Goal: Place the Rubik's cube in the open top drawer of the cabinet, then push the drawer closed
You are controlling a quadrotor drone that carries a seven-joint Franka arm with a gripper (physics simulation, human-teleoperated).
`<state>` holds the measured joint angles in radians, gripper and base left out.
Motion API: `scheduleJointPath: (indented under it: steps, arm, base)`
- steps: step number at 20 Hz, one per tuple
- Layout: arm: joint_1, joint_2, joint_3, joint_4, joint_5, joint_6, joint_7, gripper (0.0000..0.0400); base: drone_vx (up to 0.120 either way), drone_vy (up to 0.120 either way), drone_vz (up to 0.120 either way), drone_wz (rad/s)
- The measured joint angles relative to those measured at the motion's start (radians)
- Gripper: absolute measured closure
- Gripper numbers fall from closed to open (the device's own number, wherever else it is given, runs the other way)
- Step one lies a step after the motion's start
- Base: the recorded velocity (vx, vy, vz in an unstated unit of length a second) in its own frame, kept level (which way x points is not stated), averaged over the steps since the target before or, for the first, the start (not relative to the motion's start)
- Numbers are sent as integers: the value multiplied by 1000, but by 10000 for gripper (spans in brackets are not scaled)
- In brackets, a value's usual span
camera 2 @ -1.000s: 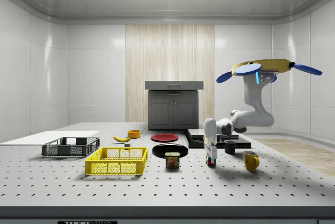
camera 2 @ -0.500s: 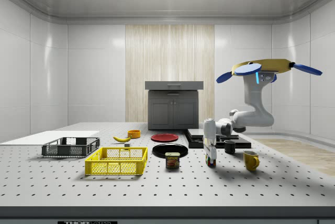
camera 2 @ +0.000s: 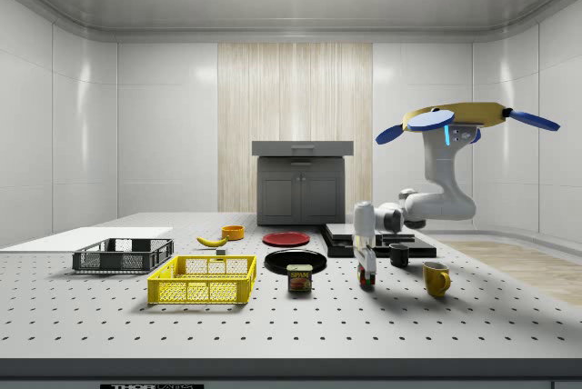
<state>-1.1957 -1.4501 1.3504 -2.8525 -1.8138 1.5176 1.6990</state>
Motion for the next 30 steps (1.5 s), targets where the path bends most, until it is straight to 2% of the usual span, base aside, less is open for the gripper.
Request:
scheduleJointPath:
  steps: [3, 9, 30]
  arm:
    - [-1, -3, 47, -6, 46, -12, 5, 75]
    - [-6, -14, 101, -10, 101, -16, 11, 75]
    - [-13, -66, 129, -10, 142, 27, 17, 75]
  base:
    - [13, -27, 120, 0]
    - [120, -120, 120, 0]
    - [120, -120, 120, 0]
